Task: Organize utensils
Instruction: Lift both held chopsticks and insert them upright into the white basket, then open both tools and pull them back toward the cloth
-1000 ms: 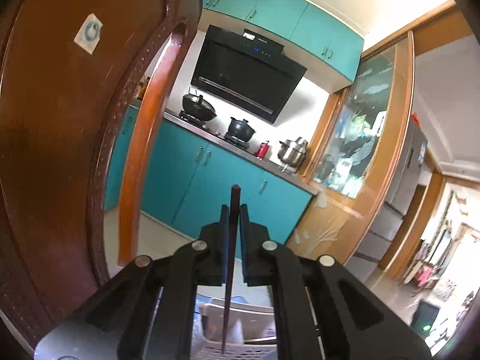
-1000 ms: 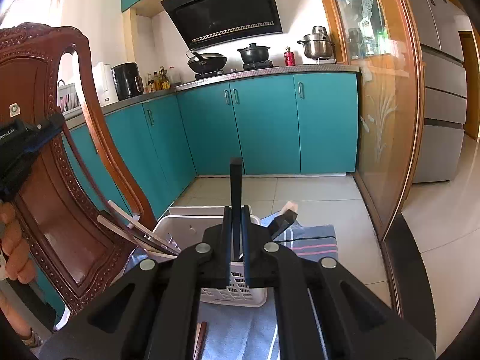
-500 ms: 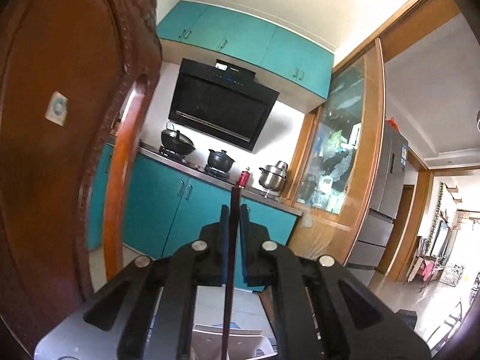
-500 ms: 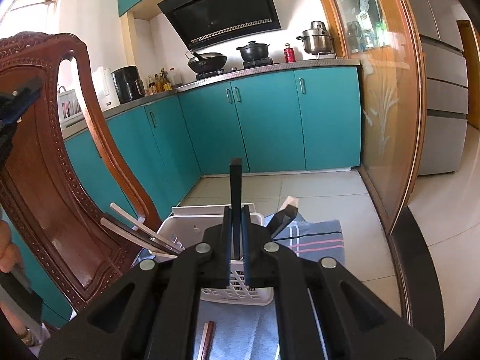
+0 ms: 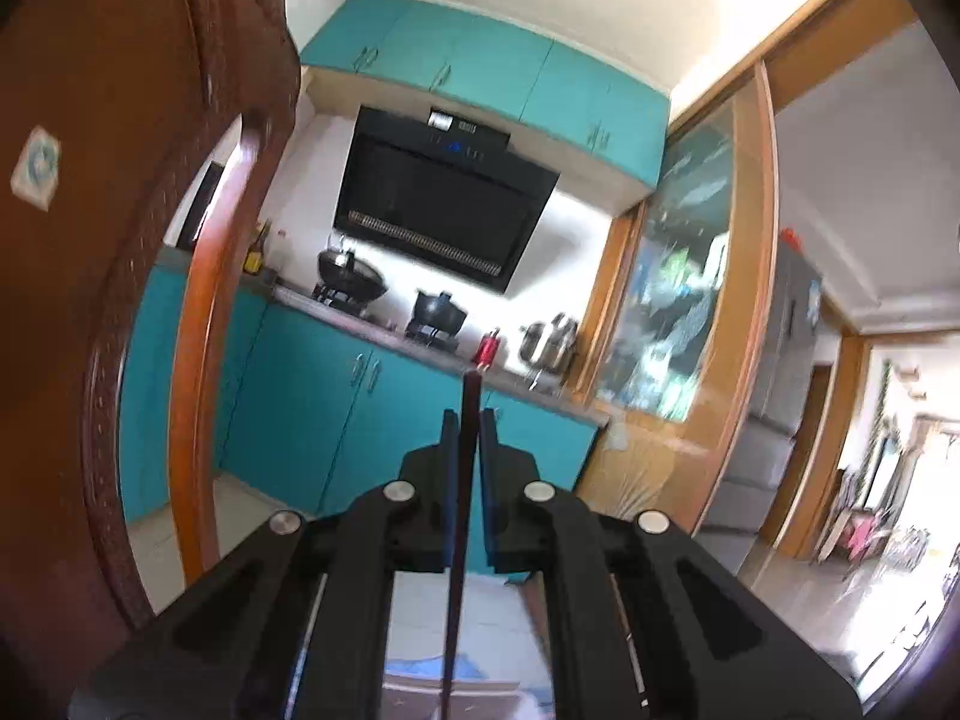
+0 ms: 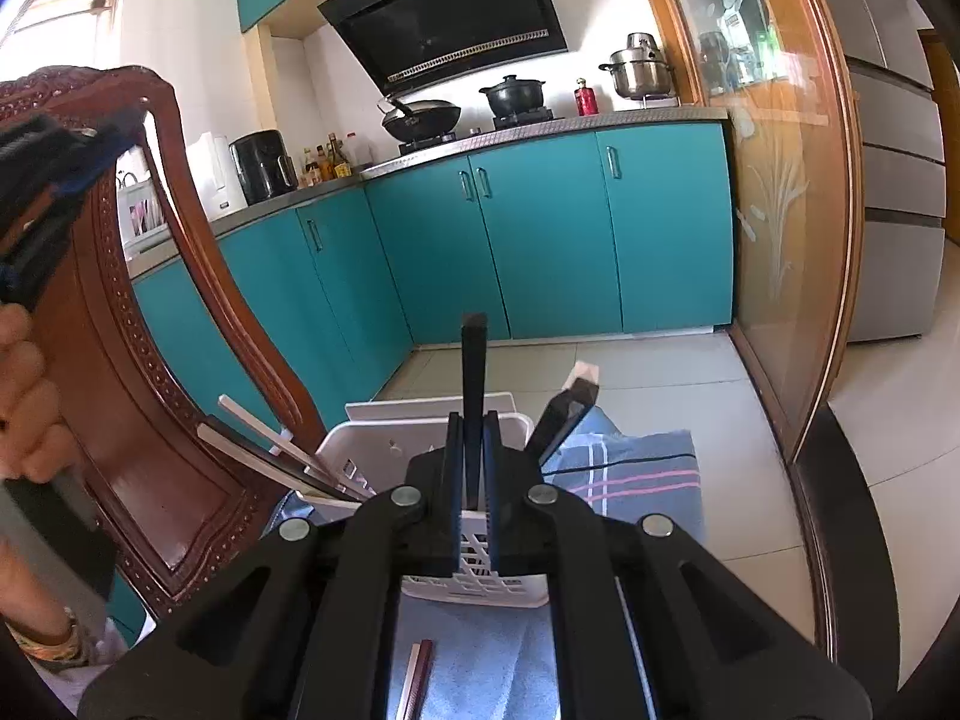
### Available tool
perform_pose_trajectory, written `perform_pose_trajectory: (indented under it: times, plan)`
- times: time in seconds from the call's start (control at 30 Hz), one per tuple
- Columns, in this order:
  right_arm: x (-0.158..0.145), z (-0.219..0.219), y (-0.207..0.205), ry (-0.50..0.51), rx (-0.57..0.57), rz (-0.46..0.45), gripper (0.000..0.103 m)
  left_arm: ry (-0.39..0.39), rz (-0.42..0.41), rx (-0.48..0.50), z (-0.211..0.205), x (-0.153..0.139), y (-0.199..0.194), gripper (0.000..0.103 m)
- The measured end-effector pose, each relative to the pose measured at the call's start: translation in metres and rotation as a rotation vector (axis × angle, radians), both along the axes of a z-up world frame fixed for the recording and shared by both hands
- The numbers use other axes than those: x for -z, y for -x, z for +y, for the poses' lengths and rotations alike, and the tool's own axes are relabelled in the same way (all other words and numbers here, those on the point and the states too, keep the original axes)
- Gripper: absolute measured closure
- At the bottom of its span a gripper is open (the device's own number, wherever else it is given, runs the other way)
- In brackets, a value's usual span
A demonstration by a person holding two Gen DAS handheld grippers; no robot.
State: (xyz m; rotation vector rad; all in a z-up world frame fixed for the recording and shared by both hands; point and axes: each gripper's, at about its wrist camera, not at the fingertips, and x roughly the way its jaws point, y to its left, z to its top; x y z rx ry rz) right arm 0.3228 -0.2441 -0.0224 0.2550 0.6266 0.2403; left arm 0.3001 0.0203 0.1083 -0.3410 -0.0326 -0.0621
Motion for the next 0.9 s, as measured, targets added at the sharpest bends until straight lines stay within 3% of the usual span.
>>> perform_pose_trajectory:
  times: [0.07,0.23,0.33,0.43,0.47,0.5,0.57,0.63,0.67,0.77,0.87,0.9]
  plan:
    - [0.001,-0.001,0.0,-0.008,-0.004,0.004,0.096,-0.041,0.021,-0.03,-0.005,0.009,-0.006,0.096]
    - [-0.002,0.002,0.003,-0.011,-0.009,-0.001,0.096,-0.01,0.012,-0.02,0.001,0.007,-0.003,0.096]
    - [-0.002,0.003,0.006,-0.006,-0.018,-0.004,0.096,0.004,-0.014,-0.007,0.003,-0.003,0.008,0.096]
    - [0.0,-0.001,0.009,-0.016,-0.033,0.002,0.096,-0.024,0.031,0.0,0.004,0.005,0.031,0.096]
    - [0.001,-0.003,0.013,-0.03,-0.028,-0.006,0.095,-0.037,0.08,-0.022,0.004,0.022,0.048,0.096]
    - [0.001,-0.01,0.02,-0.061,-0.014,-0.026,0.09,-0.015,0.131,0.023,0.009,0.041,0.067,0.096]
    - [-0.003,-0.031,0.035,-0.199,0.036,-0.027,0.084,0.026,0.229,0.046,0.017,0.073,0.1,0.096]
    - [-0.008,-0.046,0.052,-0.302,0.03,-0.08,0.069,-0.04,0.307,0.034,0.016,0.098,0.117,0.096]
    - [-0.012,-0.048,0.06,-0.281,0.045,-0.103,0.059,-0.093,0.373,0.032,0.014,0.109,0.116,0.096]
    - [-0.027,-0.047,0.075,-0.188,0.004,-0.121,0.058,-0.1,0.494,0.12,0.016,0.131,0.109,0.096]
    - [-0.019,-0.051,0.09,-0.21,0.015,-0.125,0.055,-0.045,0.522,0.114,0.024,0.136,0.112,0.096]
    - [-0.011,-0.052,0.093,-0.24,0.025,-0.106,0.054,-0.023,0.516,0.126,0.025,0.134,0.115,0.091]
